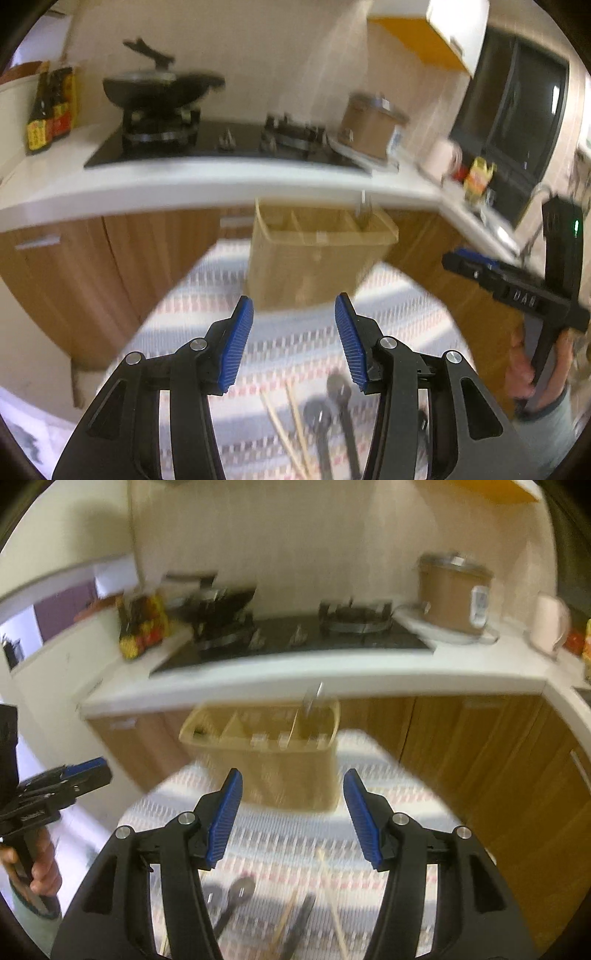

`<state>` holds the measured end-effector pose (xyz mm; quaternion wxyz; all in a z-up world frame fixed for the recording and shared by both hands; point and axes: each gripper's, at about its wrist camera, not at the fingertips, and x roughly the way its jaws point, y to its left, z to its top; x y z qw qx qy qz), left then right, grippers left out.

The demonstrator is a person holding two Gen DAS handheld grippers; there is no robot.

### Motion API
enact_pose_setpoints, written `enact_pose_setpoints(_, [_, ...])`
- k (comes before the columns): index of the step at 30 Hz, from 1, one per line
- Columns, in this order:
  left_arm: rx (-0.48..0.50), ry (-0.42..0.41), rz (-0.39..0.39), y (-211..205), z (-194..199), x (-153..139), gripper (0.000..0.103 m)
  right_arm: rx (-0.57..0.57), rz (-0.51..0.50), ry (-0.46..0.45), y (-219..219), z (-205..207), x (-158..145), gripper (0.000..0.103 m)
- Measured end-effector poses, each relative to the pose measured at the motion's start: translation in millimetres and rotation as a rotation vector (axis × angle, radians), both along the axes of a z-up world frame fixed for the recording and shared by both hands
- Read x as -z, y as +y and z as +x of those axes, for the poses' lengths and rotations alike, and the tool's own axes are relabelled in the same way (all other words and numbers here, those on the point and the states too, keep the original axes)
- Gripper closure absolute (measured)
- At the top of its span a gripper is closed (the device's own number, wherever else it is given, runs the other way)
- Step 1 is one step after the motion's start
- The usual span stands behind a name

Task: Organize utensils
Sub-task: 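Lower both tools back toward the wooden chopsticks on the cloth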

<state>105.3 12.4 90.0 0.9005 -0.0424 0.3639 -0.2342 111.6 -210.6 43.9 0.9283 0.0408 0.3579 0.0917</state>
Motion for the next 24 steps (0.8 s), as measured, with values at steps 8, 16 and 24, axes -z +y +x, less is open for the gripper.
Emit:
enact_pose_setpoints(8, [0.064, 0.206, 0.111, -10, -8, 68, 0.06, -0.054, -0.053, 0.249, 12, -7, 61, 0.05])
enact_pose_setpoints(16, [0.019, 0.393, 0.121, -3, 9, 136, 0.075, -0.044, -0.072, 0.416, 2, 9, 109, 0.066])
enact_pose_setpoints(24, [0.019, 0.397, 0.181, -11, 15, 146, 0.081, -0.003, -0.092, 0.498, -12, 39, 142, 0.072])
